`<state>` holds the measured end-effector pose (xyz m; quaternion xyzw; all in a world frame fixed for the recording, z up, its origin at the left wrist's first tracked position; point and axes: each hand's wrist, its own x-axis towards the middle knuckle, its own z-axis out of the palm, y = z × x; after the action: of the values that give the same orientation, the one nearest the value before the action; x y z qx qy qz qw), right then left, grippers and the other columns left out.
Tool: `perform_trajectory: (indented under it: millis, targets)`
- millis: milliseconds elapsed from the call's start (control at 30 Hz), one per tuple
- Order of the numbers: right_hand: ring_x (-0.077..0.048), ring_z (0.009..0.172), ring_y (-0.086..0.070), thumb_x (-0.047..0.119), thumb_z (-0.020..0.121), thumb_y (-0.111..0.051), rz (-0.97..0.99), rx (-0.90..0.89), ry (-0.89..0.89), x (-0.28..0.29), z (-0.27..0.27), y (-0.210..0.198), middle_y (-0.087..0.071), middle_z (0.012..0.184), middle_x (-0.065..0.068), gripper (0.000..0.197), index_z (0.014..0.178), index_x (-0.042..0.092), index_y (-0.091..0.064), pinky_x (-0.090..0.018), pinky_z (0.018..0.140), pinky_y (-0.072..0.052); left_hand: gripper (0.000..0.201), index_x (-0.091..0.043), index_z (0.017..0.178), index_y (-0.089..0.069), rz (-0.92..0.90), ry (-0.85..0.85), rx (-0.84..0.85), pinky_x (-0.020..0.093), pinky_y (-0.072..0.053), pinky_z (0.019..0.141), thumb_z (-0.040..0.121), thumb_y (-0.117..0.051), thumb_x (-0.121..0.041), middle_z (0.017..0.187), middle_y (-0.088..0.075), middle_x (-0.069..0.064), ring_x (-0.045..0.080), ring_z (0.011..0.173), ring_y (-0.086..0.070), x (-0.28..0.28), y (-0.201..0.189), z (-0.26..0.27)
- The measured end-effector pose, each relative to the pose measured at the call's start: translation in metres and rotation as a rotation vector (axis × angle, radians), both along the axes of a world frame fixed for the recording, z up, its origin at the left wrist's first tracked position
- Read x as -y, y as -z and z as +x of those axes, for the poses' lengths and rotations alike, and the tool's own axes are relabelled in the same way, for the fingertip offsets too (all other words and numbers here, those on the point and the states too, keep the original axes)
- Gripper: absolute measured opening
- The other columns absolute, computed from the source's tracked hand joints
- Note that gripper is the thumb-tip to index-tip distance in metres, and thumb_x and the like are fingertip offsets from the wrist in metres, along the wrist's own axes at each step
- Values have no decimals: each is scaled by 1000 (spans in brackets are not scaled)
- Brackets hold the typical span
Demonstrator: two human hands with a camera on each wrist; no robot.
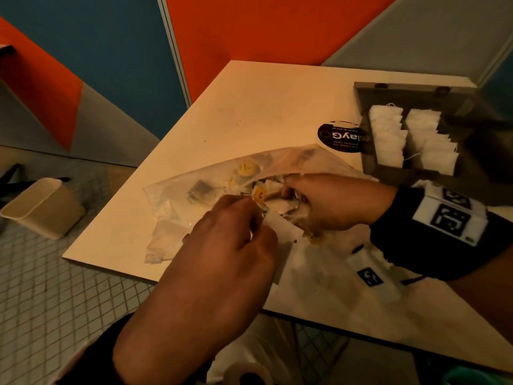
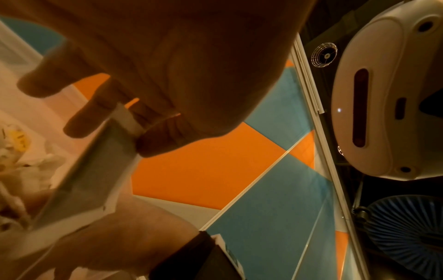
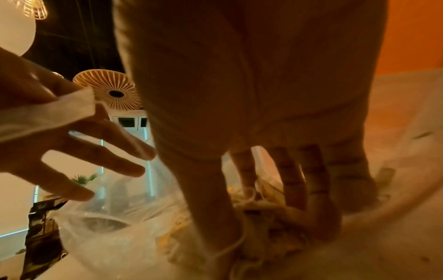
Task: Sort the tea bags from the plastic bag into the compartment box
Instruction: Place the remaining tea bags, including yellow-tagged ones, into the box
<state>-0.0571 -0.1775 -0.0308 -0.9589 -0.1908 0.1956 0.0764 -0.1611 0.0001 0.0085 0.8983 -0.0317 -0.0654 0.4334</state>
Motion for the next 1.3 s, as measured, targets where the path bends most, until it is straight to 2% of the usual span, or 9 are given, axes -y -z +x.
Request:
perform_trajectory:
  millis: [167,333,500,633,767,900,1033,1133,1300]
  targets:
    - [-17,69,-57,14,78,-72,176,51,188,3,19,-4,-61,82,-1,17,83,22,-58,-31,60,-50,24,-28,84,-55,69,28,30,15,-38,81,84,-38,-45,89,-44,-29,-15,95,-40,-3,7,1]
    - [-32,68,-71,-4,86,-63,694,-81,520,-4,24,-12,-71,86,-23,41,125,5,-52,-35,56,-59,16,-29,90,-55,103,37,-36,33,-47,81,94,-43,-39,91,-52,-17,1,83,-50,-2,3,-1]
    - [-34,84,-70,0,86,-61,522,-70,450,-2,11,-23,-60,108,-10,54,134,20,-47,-49,72,-60,16,-35,88,-55,106,40,-82,24,-44,58,91,-43,-45,80,-57,-12,6,67,-54,-1,0,1]
    - [-5,85,-67,33,91,-62,539,-3,305,14,-30,-50,-63,107,13,23,114,34,-63,-34,67,-57,12,-34,87,-55,89,55,-62,27,-48,59,95,-47,-39,87,-60,-13,7,64,-55,1,7,4]
    - [10,94,-60,66,62,-61,521,-108,142,21,-74,-64,-64,106,29,43,102,49,-66,-19,73,-48,14,-34,81,-55,8,105,-16,21,-38,55,95,-51,-35,97,-65,-17,4,65,-54,11,14,7]
    - [8,81,-59,52,72,-66,517,32,196,29,-88,-50,-67,82,25,16,85,44,-71,-11,57,-42,14,-33,81,-63,-13,167,53,11,-36,56,92,-54,-34,97,-66,-21,-6,71,-54,27,15,9]
    - [11,77,-60,39,72,-72,484,92,276,54,-84,-61,-68,77,27,4,75,38,-70,-10,58,-45,17,-43,93,-68,33,155,41,12,-42,80,87,-53,-50,110,-63,-25,-10,99,-53,32,19,13]
    - [12,76,-61,40,68,-69,456,213,383,89,-75,-82,-67,78,30,8,75,37,-69,-13,61,-43,28,-47,111,-62,153,121,-27,2,-34,69,85,-54,-56,111,-59,-24,-15,78,-46,27,21,16]
    - [-3,70,-63,27,80,-73,391,487,551,159,-49,-99,-69,73,11,10,76,35,-67,-22,65,-44,42,-48,123,-55,182,16,-37,14,-41,59,82,-58,-54,76,-64,-20,-4,67,-59,21,15,23]
